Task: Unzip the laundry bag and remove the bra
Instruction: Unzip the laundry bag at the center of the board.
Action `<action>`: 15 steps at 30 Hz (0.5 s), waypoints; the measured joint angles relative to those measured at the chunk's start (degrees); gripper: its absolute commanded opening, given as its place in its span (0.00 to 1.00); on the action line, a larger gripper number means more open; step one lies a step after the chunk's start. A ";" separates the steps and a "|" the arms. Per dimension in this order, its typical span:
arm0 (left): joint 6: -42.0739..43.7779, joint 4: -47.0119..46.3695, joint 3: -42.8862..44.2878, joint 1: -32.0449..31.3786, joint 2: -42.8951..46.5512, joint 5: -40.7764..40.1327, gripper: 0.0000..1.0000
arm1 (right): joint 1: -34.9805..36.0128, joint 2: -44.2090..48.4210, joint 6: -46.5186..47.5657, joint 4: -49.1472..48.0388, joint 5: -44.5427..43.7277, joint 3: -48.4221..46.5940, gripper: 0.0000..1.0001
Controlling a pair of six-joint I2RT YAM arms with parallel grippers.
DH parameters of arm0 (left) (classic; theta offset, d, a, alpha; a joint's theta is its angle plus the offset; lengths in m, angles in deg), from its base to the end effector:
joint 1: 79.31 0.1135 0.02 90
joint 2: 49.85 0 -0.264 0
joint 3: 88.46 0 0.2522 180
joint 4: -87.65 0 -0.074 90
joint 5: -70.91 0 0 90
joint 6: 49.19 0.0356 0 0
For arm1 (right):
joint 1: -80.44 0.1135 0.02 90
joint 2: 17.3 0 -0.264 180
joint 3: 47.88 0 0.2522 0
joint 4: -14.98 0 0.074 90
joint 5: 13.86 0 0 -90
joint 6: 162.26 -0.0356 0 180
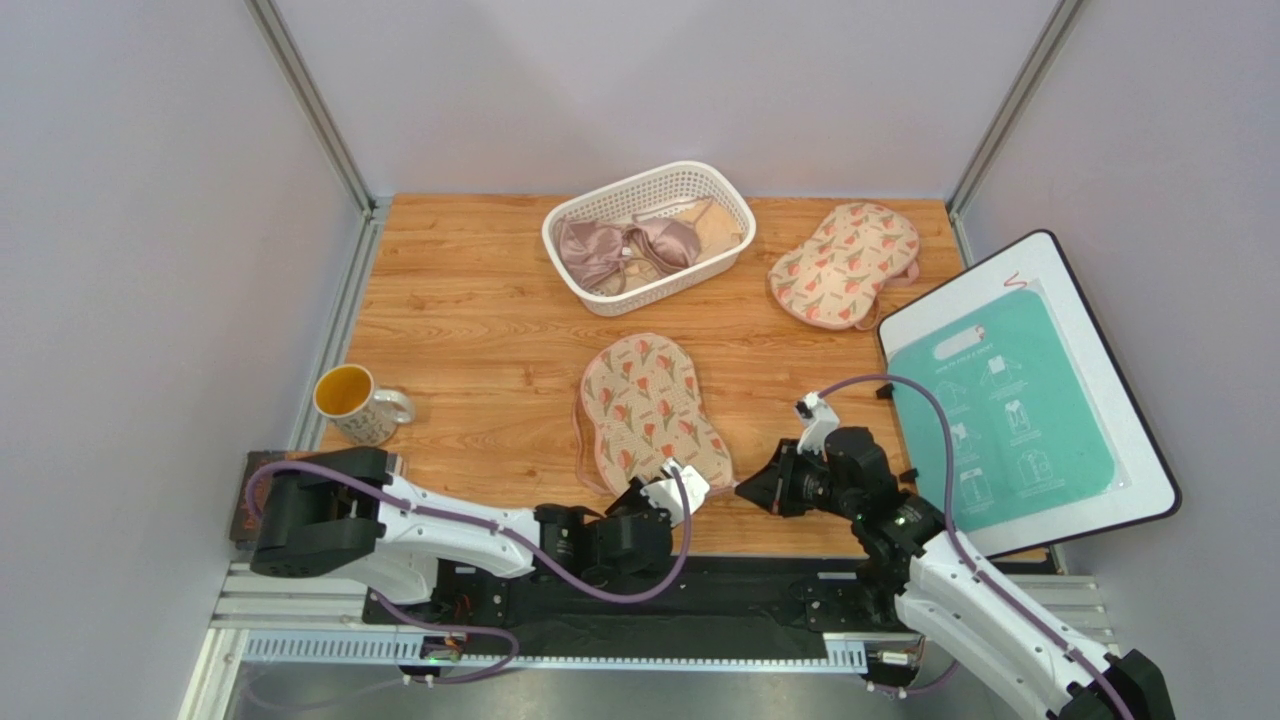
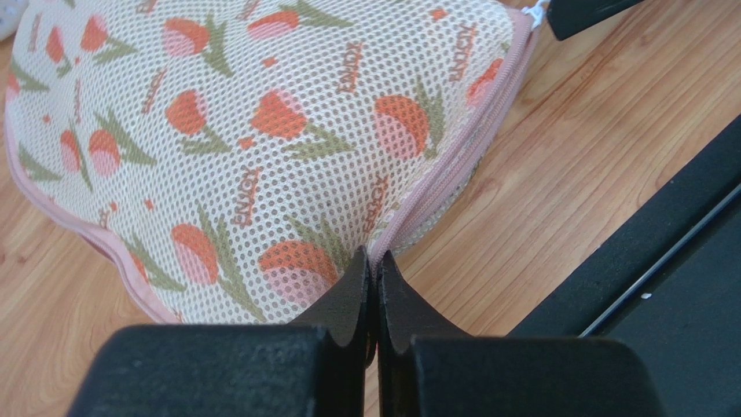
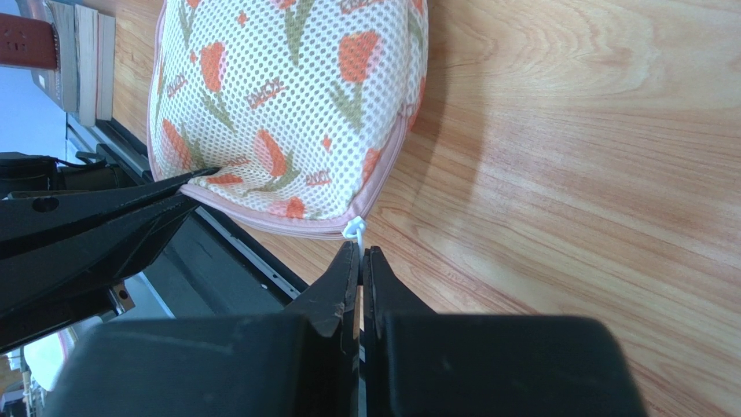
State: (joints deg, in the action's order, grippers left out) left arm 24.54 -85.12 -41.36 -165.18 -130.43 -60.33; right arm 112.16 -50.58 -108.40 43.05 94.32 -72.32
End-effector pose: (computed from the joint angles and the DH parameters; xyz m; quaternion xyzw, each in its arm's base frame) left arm 0.0424 -0.2612 0.1691 0.3649 0.7823 -0.1025 0.4942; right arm 0.1088 0.0803 0.1549 -0.0365 0.8854 0.3636 0.2873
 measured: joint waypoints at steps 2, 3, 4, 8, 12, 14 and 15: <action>-1.38 1.14 -0.61 0.00 1.03 -0.48 0.00 | 0.00 0.02 -0.02 0.00 0.02 0.00 0.00; -1.97 1.49 -0.87 0.00 1.57 -0.63 0.00 | 0.02 0.04 -0.02 0.00 0.13 0.00 0.00; -2.58 1.86 -1.11 0.00 2.12 -0.85 0.00 | 0.02 0.07 -0.02 0.00 0.17 0.00 0.00; -4.96 4.57 -1.75 0.00 4.48 -1.68 0.00 | 0.02 0.17 -0.04 -0.02 0.52 0.00 0.00; -7.80 7.93 -1.79 -0.02 7.34 -2.73 0.00 | 0.11 0.28 -0.09 -0.15 1.07 0.00 0.00; -9.07 9.14 -1.79 -0.04 8.41 -3.10 0.00 | 0.13 0.48 -0.13 -0.28 1.27 0.00 0.00; -9.68 9.75 -1.79 -0.04 8.90 -3.23 0.00 | 0.13 0.61 -0.20 -0.39 1.46 0.00 0.00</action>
State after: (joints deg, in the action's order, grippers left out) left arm 14.86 -75.37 -43.15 -165.22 -121.53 -63.56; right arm 112.30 -49.97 -108.60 42.65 95.78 -72.32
